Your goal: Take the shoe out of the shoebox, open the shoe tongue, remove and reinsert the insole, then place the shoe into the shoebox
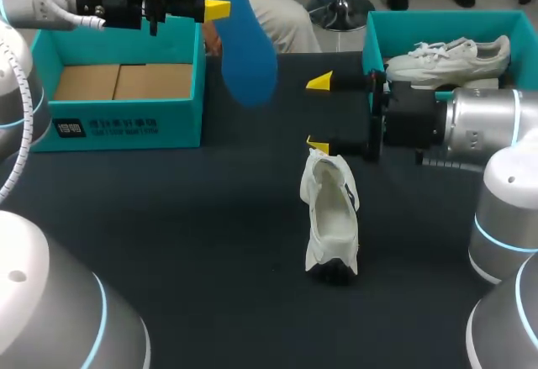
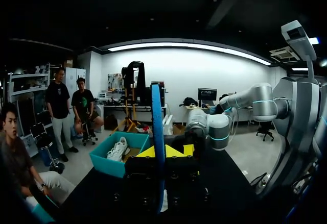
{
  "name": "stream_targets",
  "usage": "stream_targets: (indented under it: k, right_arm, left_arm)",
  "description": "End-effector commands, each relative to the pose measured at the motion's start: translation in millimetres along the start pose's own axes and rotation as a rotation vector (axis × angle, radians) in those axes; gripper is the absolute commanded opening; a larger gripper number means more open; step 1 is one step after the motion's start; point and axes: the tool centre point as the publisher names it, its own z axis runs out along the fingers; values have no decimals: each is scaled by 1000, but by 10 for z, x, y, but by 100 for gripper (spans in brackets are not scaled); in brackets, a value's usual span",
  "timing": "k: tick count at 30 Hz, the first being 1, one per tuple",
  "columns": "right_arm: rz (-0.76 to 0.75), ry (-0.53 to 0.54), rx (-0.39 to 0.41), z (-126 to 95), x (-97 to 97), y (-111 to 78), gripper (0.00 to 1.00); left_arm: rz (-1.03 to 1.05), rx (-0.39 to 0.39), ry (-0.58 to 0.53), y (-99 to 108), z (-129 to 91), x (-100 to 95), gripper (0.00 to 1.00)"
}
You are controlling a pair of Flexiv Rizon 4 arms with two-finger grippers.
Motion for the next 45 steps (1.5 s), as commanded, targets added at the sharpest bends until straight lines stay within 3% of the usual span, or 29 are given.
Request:
stream_targets:
  k: [1,2,4,6,13,26,45]
  right_arm:
    - [1,-2,-3,17,-3,-5,100]
    - [1,-2,-3,17,-3,-5,100]
    - [1,-2,-3,17,-3,-5,100]
    - [1,-2,-3,17,-3,-5,100]
    - [1,-2,-3,17,-3,-5,100]
    - [1,-2,-3,17,-3,-5,100]
    - [1,-2,-3,17,-3,-5,100]
  left_arm:
    - [95,31,2,-51,12,47,0]
    - [157,70,18,-121,8,102,0]
    - [315,42,6,-182,-20,172,0]
    - [421,70,26,-219,-55,265,0]
    - [601,36,20,-141,-204,388,0]
    - [779,-28,98,153,-191,612,0]
    - [1012,20,153,449,-98,918,0]
